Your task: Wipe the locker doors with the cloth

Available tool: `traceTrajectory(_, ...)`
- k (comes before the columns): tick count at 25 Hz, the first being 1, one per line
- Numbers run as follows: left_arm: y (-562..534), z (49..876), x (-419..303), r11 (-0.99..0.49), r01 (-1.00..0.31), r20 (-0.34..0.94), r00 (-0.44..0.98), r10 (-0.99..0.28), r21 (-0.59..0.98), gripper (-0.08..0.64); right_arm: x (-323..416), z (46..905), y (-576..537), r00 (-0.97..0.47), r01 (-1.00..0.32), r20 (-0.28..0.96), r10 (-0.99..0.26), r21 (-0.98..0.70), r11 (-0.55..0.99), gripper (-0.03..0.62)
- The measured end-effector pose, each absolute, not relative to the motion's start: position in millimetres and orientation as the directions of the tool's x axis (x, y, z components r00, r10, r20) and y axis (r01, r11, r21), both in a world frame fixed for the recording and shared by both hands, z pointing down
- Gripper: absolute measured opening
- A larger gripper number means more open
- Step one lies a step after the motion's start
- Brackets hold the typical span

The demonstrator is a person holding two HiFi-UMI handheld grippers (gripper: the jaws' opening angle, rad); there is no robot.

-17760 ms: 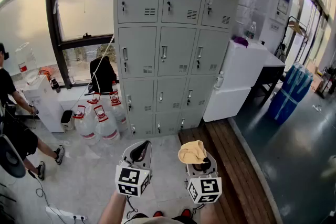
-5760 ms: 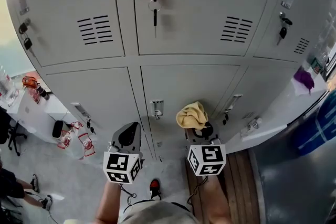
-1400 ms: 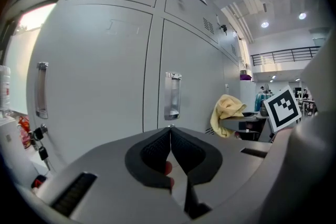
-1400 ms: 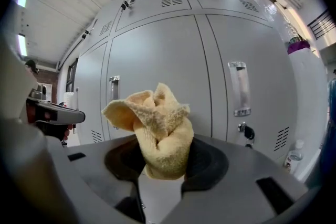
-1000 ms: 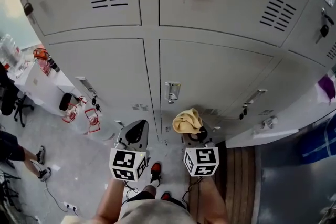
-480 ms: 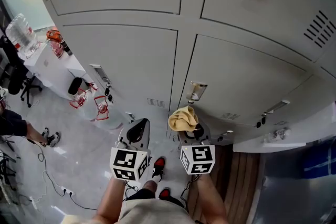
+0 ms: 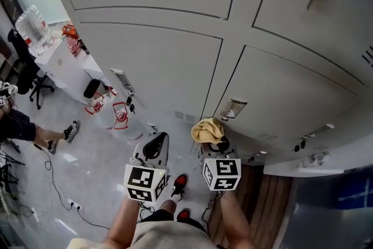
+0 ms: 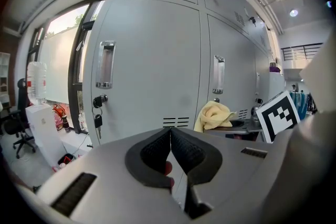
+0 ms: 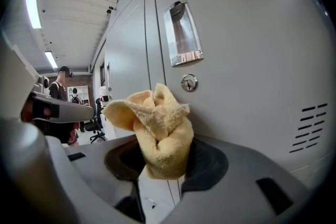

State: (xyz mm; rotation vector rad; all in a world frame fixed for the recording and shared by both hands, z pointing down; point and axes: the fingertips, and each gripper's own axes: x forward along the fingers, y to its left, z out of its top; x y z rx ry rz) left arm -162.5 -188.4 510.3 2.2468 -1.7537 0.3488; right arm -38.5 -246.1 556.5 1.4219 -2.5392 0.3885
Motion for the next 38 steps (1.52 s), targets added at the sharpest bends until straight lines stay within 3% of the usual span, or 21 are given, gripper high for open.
traceTrajectory(15,-199.0,511.3,-148.0,-0.282,-0.958,0.35,0.285,-0.893,0.062,0.023,-20.4,560.6,-248.7,-0.474,-0.88,0.317,-0.822,-0.142,0.453,0.183)
traceTrajectory(38,-217.2,504.6,-79.8,-0.454,-0.888,0.337,0.452,-0.826,0.078,0.023,74.0,558.4,-246.8,-0.259,-0.966,0.34,-0.904,-0.108,0.236,0.183)
